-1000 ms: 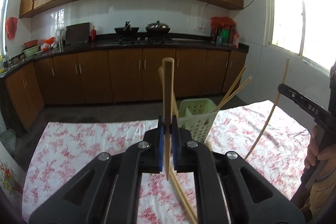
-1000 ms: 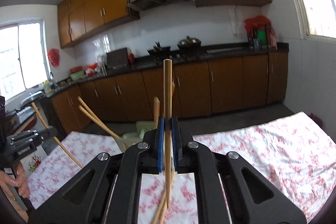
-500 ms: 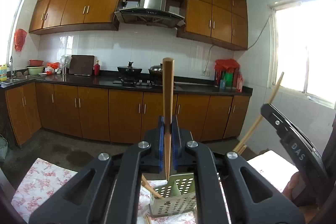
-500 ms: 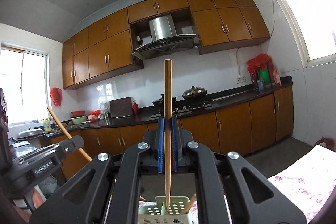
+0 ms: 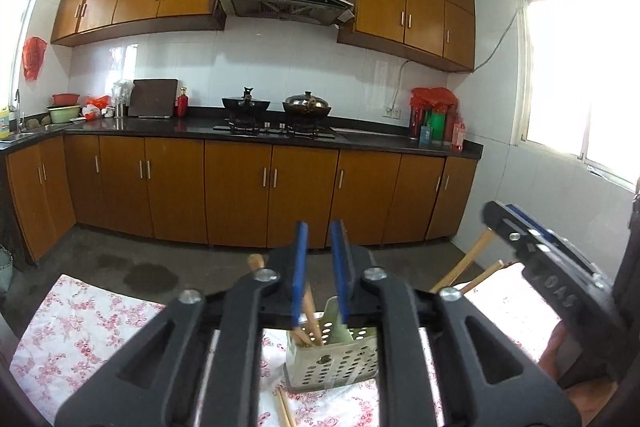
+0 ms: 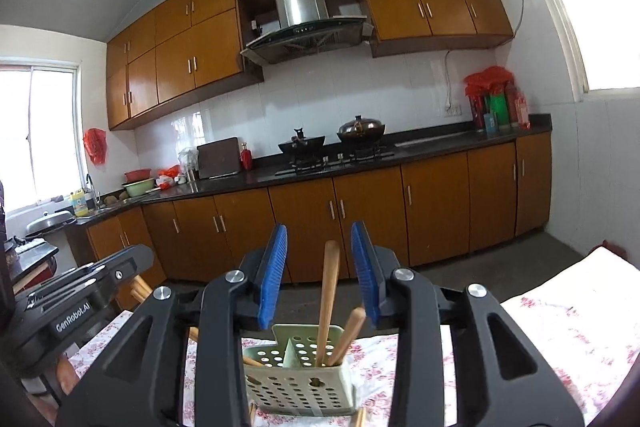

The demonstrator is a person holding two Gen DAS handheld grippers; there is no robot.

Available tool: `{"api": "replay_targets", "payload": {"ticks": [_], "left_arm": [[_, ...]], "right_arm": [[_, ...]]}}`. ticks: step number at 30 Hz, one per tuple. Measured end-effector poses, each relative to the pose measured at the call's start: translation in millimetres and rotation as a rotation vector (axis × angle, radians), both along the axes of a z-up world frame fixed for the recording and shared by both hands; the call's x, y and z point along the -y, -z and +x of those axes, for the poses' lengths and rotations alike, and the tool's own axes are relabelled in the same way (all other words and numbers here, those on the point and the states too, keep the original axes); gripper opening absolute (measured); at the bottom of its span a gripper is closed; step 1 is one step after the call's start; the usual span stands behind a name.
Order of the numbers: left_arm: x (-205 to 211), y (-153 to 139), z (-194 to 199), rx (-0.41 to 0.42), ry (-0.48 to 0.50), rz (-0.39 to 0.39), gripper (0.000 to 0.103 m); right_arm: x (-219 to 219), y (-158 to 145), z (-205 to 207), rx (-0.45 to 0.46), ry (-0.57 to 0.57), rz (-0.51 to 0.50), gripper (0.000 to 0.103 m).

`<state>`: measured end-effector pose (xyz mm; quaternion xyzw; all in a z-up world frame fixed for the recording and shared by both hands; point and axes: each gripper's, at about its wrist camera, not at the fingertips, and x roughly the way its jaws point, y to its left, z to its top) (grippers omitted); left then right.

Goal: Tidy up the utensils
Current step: 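Open both tools to release the chopsticks into the green holder, then close the left tool on a bamboo chopstick while the right tool grasps another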

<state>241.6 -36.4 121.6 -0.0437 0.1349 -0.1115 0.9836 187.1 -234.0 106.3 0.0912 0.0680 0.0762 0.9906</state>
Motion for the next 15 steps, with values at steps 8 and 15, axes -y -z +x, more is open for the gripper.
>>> {"api": "replay_targets", "payload": {"ticks": [8, 15], "left_arm": [[-37.4, 18.6, -55.2, -0.125, -0.056, 0.035, 0.039], [-58.0, 118.0, -74.6, -0.382, -0.100, 0.089, 0.039]], "right_arm": [[31.5, 11.5, -43.3, -0.138, 0.006, -0.046, 0.041], [21.6, 128.2, -40.7, -0.582, -0.114, -0.100, 0.022]]}}
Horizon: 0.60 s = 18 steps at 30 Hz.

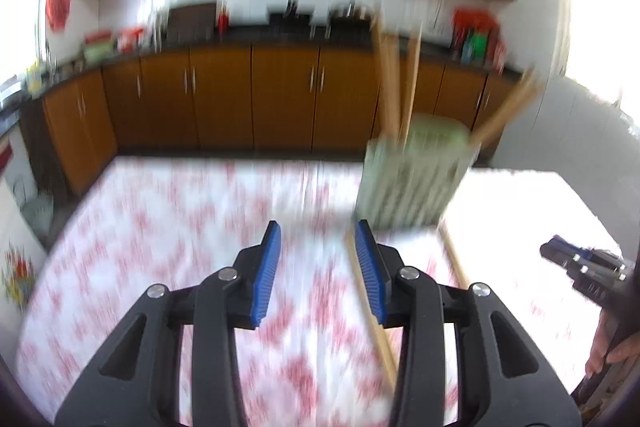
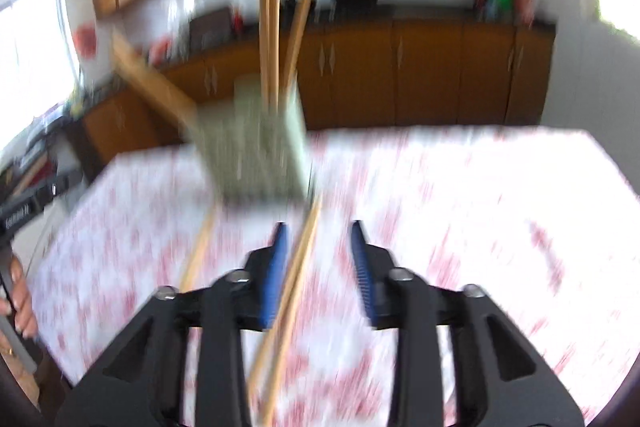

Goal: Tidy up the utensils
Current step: 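Close the left tool on a bamboo chopstick while the right tool grasps another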

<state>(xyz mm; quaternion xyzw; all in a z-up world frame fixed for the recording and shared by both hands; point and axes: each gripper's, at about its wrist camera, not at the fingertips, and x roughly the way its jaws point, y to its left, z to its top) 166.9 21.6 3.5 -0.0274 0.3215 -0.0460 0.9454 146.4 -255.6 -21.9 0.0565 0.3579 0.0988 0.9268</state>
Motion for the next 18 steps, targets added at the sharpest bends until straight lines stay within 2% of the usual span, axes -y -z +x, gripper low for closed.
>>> {"api": "replay_targets", "payload": {"ticks": [2, 6, 8, 10, 11, 15, 18], "left_arm": [[1.2, 29.0, -1.8, -0.084, 0.015, -0.020, 0.039], [11.2, 64.7, -7.1, -0.181, 0.055, -0.039, 0.039], [18.0, 78.0, -11.9, -0.207, 0.080, -0.046, 0.039], [24.9, 86.3, -14.0, -0.225, 0.094, -0.043, 0.039], [30.0, 88.5, -11.8, -0.237, 0.105, -0.046, 0.038], [44.4, 94.0, -12.4, -0.262, 0.123, -0.031, 0.028], [49.8, 98.9, -10.6, -0.280, 0.139, -0.034, 0.021]], "right_arm": [[-11.4, 32.3, -2.7, -0.104, -0.046, 0.002, 0.018], [-30.0, 60.4, -7.2, -0.184, -0.081, -0.003, 0.018], [-34.8, 67.3, -7.1, -0.202, -0.077, -0.020, 0.017], [-32.4, 71.3, -5.7, -0.204, -0.060, -0.033, 0.008], [-28.7, 71.8, -7.1, -0.200, -0.036, -0.054, 0.008], [-6.0, 73.1, -2.7, -0.202, 0.061, -0.042, 0.008], [1.2, 73.6, -3.5, -0.199, 0.072, -0.036, 0.008]]}}
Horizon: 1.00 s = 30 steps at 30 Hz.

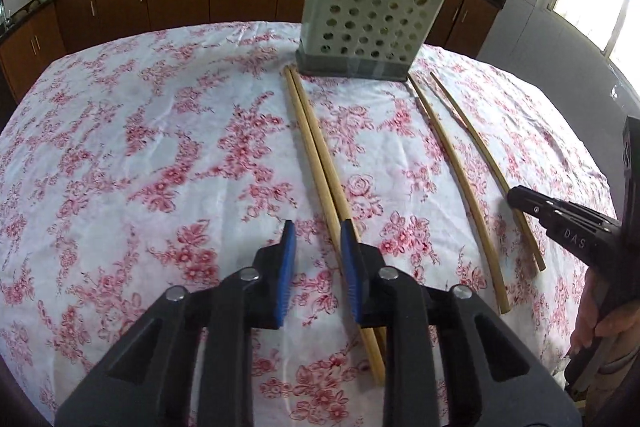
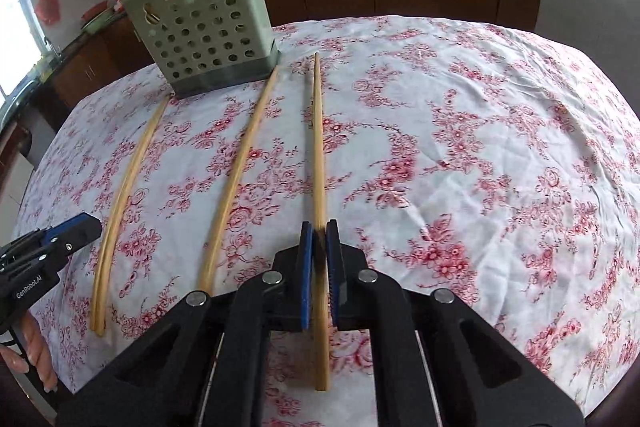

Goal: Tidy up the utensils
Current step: 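Close the left tool on a bamboo chopstick while the right tool grasps another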

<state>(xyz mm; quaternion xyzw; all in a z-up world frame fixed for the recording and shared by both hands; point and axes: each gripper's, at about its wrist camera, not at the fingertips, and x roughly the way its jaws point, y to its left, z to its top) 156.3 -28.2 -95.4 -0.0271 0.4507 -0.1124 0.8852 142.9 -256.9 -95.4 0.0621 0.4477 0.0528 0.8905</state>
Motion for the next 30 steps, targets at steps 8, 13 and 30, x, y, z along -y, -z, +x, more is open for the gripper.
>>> {"api": "replay_targets", "payload": {"ticks": [8, 13, 30], "left_arm": [[10.4, 3.9, -1.2, -0.006, 0.010, 0.043, 0.010], [-0.2, 3.3, 9.2, 0.002, -0.034, 0.077, 0.009], [-74.3, 3.9, 53.7, 0.039, -0.200, 0.121, 0.009]], "right_arm": [[-1.4, 0.3, -4.0, 0.012, -0.007, -0.017, 0.008], [-5.6, -0.2, -4.2, 0.015, -0.035, -0.022, 0.008], [15.2, 2.2, 37.2, 0.055, 0.053, -0.088, 0.008]]}}
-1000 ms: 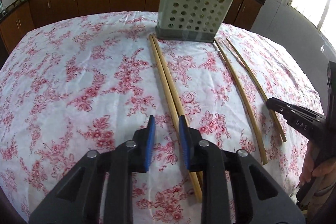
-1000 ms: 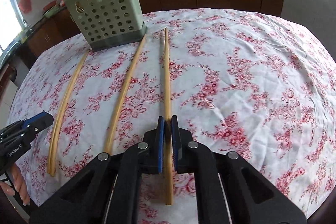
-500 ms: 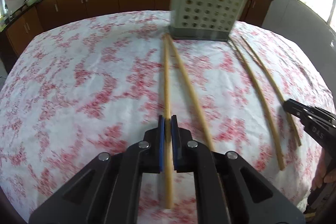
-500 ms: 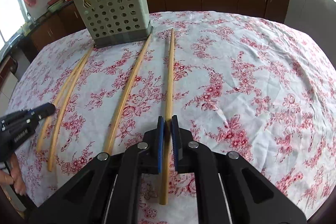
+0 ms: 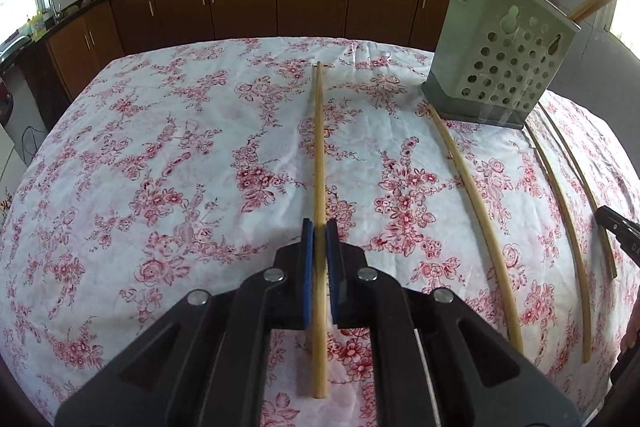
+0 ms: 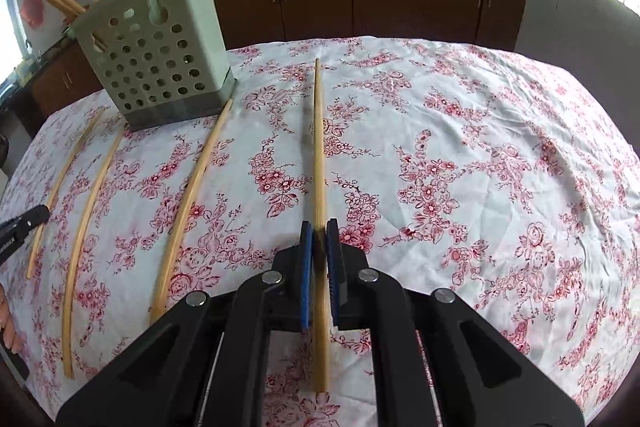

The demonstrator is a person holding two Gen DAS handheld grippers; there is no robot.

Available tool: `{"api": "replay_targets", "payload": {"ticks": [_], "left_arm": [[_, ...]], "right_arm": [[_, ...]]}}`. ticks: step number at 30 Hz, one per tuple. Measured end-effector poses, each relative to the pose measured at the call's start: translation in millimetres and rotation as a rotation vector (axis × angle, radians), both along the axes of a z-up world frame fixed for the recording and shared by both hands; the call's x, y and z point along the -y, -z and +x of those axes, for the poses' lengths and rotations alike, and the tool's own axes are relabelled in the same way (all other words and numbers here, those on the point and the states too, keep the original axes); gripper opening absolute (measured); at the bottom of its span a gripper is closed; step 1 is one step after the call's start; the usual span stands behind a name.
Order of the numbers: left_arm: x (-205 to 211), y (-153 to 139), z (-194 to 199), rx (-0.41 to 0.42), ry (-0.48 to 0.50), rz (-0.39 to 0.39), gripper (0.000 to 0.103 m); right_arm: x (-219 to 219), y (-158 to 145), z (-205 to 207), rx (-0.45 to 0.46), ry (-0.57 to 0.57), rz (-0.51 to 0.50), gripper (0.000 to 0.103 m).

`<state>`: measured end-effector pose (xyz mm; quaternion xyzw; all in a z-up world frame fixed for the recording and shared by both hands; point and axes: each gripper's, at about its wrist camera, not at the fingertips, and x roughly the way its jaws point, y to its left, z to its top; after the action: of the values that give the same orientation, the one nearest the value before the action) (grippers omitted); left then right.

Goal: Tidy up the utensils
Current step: 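Close the left tool on a bamboo chopstick while the right tool grasps another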

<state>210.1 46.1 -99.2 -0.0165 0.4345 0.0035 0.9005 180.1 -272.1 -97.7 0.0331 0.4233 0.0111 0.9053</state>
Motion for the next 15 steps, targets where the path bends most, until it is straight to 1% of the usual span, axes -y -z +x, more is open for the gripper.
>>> {"api": "replay_targets", "payload": {"ticks": [1, 4, 11, 15], "left_arm": [[0.5, 0.0, -1.0, 0.000, 0.000, -0.003, 0.009], [-0.5, -0.2, -1.9, 0.001, -0.002, -0.017, 0.009], [0.2, 0.7, -3.6, 0.000, -0.001, -0.002, 0.010], [-1.9, 0.4, -3.3, 0.000, -0.001, -0.017, 0.010]], "right_arm": [[-1.1, 0.5, -1.0, 0.008, -0.006, -0.014, 0.009], [-0.9, -0.3, -1.8, 0.008, -0.006, -0.010, 0.009], [-1.4, -1.4, -2.8, 0.008, -0.005, -0.003, 0.009], [-0.5, -1.6, -4.0, 0.008, -0.005, 0.005, 0.009]]}}
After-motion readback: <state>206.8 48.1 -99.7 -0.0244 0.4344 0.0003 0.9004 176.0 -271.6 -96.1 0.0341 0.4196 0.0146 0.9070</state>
